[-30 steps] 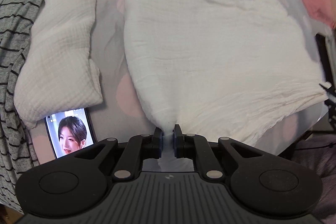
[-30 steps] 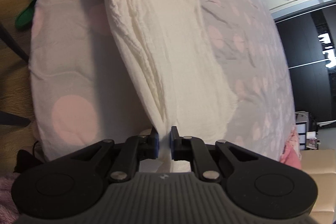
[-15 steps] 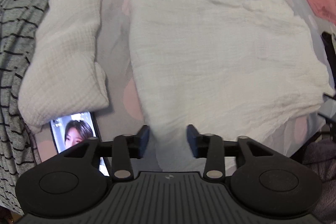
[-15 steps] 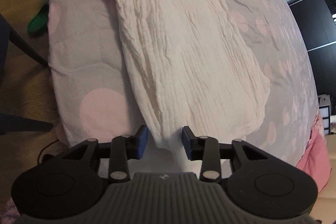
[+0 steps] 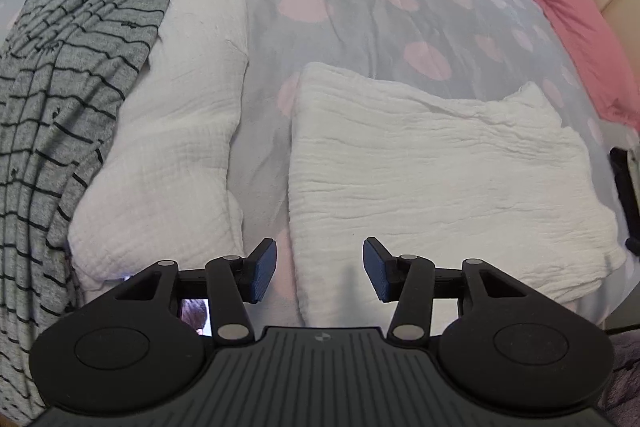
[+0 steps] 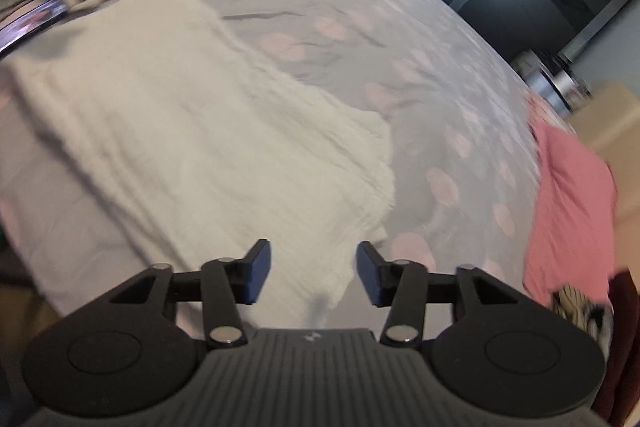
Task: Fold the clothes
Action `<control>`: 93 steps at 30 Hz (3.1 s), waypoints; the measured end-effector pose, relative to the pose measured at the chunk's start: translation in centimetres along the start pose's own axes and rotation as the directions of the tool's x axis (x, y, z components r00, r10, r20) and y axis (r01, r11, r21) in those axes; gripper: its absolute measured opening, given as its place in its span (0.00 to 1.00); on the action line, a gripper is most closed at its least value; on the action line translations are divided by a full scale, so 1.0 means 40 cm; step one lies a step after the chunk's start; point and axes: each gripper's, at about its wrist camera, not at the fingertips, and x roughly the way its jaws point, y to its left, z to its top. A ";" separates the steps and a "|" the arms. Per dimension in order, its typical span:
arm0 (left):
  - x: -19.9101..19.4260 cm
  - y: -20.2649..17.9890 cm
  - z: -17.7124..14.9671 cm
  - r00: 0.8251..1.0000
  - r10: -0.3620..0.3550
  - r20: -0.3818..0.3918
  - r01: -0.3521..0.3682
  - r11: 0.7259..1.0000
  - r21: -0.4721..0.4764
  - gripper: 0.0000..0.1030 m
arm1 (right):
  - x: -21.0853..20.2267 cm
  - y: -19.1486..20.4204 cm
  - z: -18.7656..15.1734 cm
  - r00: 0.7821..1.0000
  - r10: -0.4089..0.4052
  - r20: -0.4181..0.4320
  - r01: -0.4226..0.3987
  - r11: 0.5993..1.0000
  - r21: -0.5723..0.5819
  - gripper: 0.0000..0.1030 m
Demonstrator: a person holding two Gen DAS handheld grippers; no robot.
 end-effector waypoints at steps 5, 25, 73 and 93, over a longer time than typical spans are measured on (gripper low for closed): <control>0.027 0.007 0.000 1.000 -0.005 0.007 0.005 1.000 0.019 0.44 | 0.052 -0.018 0.006 0.997 0.074 -0.014 -0.068 0.963 0.262 0.65; 0.141 0.067 -0.008 0.995 -0.077 -0.065 0.073 0.995 -0.061 0.16 | 0.200 -0.041 0.074 0.989 0.147 -0.012 -0.122 0.862 0.491 0.68; 0.258 -0.863 0.059 0.883 -0.374 -0.284 0.451 0.843 0.294 0.05 | 0.127 -0.273 -0.250 0.981 0.187 0.043 -0.156 0.648 0.745 0.49; 0.072 -0.766 0.027 0.937 -0.344 -0.067 0.339 0.843 0.419 0.27 | -0.021 -0.203 -0.156 0.915 0.300 0.271 -0.403 0.726 0.557 0.35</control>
